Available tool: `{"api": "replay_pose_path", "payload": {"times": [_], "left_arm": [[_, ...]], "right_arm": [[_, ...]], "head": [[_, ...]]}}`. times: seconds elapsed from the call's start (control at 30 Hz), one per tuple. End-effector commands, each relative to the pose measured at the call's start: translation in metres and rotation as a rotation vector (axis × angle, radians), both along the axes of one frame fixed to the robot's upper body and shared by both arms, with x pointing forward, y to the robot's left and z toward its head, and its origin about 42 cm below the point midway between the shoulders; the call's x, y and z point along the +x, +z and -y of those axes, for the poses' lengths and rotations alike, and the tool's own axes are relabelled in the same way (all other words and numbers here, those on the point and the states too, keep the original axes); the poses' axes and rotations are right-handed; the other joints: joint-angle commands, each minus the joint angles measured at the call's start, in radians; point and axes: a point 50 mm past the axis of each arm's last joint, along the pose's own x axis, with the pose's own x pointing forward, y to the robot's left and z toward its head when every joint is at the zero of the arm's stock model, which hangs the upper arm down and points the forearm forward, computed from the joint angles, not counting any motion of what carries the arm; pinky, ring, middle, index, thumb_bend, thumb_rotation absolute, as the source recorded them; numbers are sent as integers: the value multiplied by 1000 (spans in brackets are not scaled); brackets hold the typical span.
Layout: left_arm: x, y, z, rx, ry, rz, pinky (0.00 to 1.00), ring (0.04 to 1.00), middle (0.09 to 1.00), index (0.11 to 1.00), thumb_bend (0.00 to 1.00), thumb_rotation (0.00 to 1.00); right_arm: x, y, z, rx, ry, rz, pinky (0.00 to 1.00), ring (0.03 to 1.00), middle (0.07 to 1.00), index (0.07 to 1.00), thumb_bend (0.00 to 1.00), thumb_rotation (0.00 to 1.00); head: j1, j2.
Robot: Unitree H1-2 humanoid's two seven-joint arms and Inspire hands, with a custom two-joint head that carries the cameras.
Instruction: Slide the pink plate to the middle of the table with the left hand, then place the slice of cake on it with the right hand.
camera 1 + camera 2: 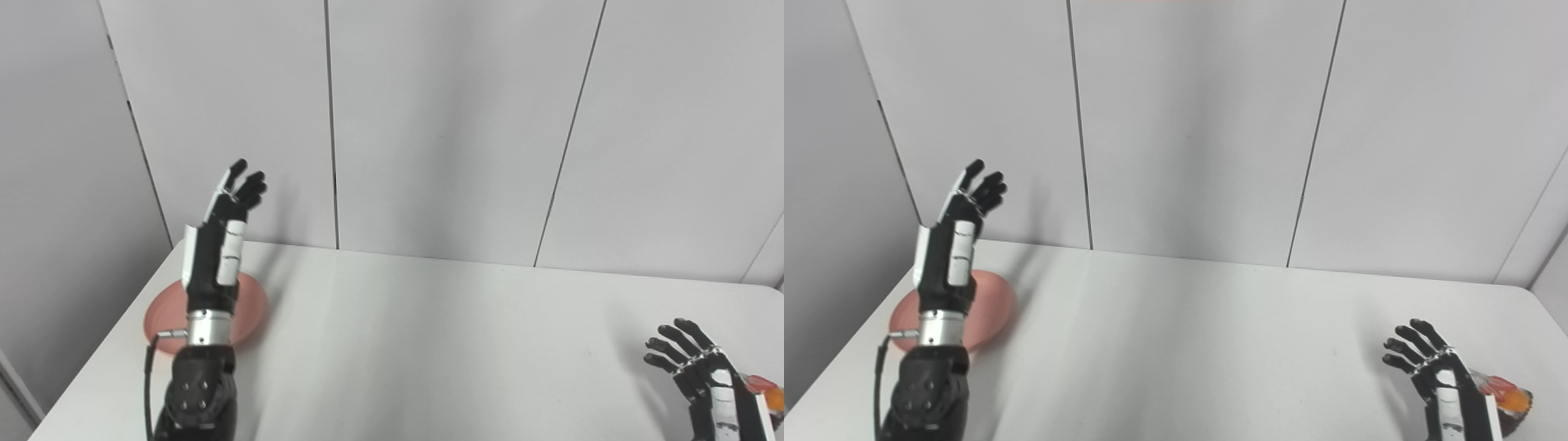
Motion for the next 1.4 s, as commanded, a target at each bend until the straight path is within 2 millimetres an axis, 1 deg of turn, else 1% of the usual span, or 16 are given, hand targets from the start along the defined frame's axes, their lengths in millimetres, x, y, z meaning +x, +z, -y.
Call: {"api": "replay_pose_path", "payload": {"times": [0.0, 0.03, 0.07, 0.17, 0.23, 0.37, 0.5, 0.57, 0.73, 0.77, 0.87, 0.97, 1.07, 1.17, 1.23, 1.37], "left_arm": [[8, 32, -16, 72, 72, 97, 841, 816, 814, 845, 819, 940], [10, 35, -23, 103, 105, 93, 823, 812, 828, 848, 787, 988], [12, 39, -33, 133, 148, 82, 823, 818, 833, 846, 761, 996], [25, 48, -79, 146, 240, 61, 806, 831, 837, 830, 750, 998], [30, 51, -96, 99, 245, 54, 793, 834, 836, 818, 771, 993], [36, 54, -118, -11, 220, 35, 848, 839, 829, 821, 787, 966], [46, 44, -145, -158, 164, -19, 864, 837, 836, 825, 801, 926], [48, 37, -158, -188, 147, -58, 861, 843, 840, 833, 810, 909], [47, 16, -183, -236, 132, -160, 793, 837, 826, 836, 813, 882], [46, 12, -187, -252, 126, -175, 813, 847, 828, 840, 820, 856], [44, 3, -192, -268, 117, -206, 829, 852, 836, 852, 815, 846], [41, -10, -193, -262, 114, -250, 800, 832, 824, 859, 791, 859], [39, -24, -190, -252, 120, -294, 781, 809, 797, 848, 817, 866], [39, -34, -183, -249, 119, -323, 790, 808, 795, 857, 790, 894], [39, -40, -180, -263, 102, -331, 770, 824, 821, 863, 778, 876], [39, -52, -173, -285, 93, -356, 744, 808, 806, 838, 788, 849]], "right_arm": [[-46, -74, -6, 57, -24, -210, 652, 703, 750, 758, 784, 827], [-46, -74, -6, 56, -24, -211, 650, 703, 752, 754, 795, 829], [-46, -74, -6, 56, -24, -211, 649, 703, 752, 755, 795, 829], [-46, -74, -4, 68, -19, -211, 649, 703, 750, 753, 796, 819], [-45, -74, -3, 71, -17, -211, 649, 702, 748, 753, 794, 819], [-44, -75, -1, 74, -16, -215, 646, 697, 740, 753, 797, 811], [-43, -76, -1, 72, -12, -213, 644, 698, 741, 759, 787, 817], [-43, -76, -2, 84, -16, -213, 637, 691, 734, 753, 792, 809], [-44, -76, -3, 78, -18, -212, 624, 680, 725, 745, 808, 809], [-44, -75, -3, 75, -18, -212, 628, 681, 726, 746, 806, 818], [-44, -75, -2, 75, -13, -212, 632, 683, 728, 746, 809, 819], [-43, -75, -2, 72, -11, -211, 629, 684, 728, 743, 814, 817], [-45, -74, -2, 77, -11, -211, 625, 683, 726, 749, 808, 813], [-45, -74, -2, 78, -12, -213, 623, 682, 725, 749, 804, 808], [-46, -74, -2, 69, -13, -212, 624, 684, 731, 750, 804, 822], [-46, -73, -2, 72, -16, -212, 623, 681, 727, 743, 791, 823]], "head": [[0, 6], [0, 6], [0, 8], [1, 10], [3, 13], [10, 15], [10, 15], [11, 19], [11, 27], [11, 28], [11, 29], [11, 29], [4, 34], [5, 37], [3, 39], [-1, 43]]}}
